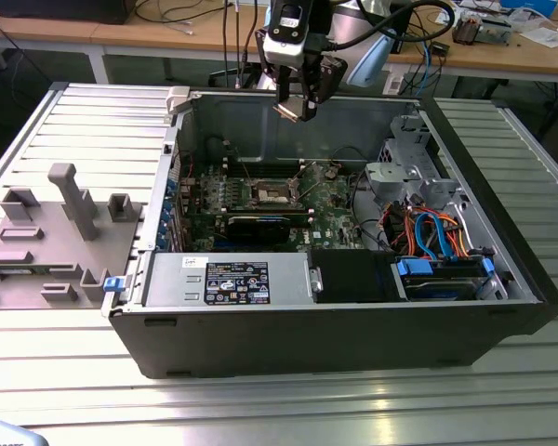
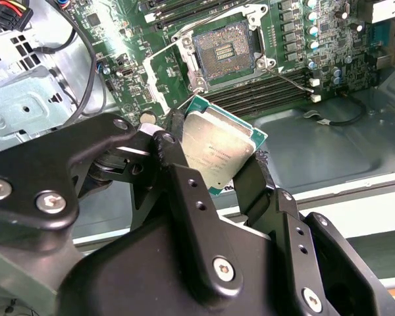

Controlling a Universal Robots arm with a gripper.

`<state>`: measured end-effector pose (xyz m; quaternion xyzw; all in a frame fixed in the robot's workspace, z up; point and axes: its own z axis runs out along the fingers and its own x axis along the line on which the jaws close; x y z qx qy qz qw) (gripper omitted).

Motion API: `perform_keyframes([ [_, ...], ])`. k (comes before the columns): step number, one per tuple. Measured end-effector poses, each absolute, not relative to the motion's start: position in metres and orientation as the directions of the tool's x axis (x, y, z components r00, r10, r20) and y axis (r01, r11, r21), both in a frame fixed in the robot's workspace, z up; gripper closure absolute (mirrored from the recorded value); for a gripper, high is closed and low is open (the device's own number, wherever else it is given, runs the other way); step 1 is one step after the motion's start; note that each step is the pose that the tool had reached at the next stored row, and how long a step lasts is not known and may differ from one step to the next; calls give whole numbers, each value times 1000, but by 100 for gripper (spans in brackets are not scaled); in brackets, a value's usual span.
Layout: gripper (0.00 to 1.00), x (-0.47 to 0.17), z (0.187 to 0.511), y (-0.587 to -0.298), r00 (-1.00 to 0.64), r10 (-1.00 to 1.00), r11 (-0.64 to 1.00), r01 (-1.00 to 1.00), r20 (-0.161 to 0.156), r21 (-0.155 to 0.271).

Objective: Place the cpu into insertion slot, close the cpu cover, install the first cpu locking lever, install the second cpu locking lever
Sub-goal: 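Place the cpu into insertion slot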

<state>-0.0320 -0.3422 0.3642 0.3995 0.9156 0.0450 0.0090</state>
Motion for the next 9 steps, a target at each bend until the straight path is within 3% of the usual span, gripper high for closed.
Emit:
perform_keyframes([
  [9, 45, -32, 364, -342, -673, 740, 669, 738, 19, 90],
])
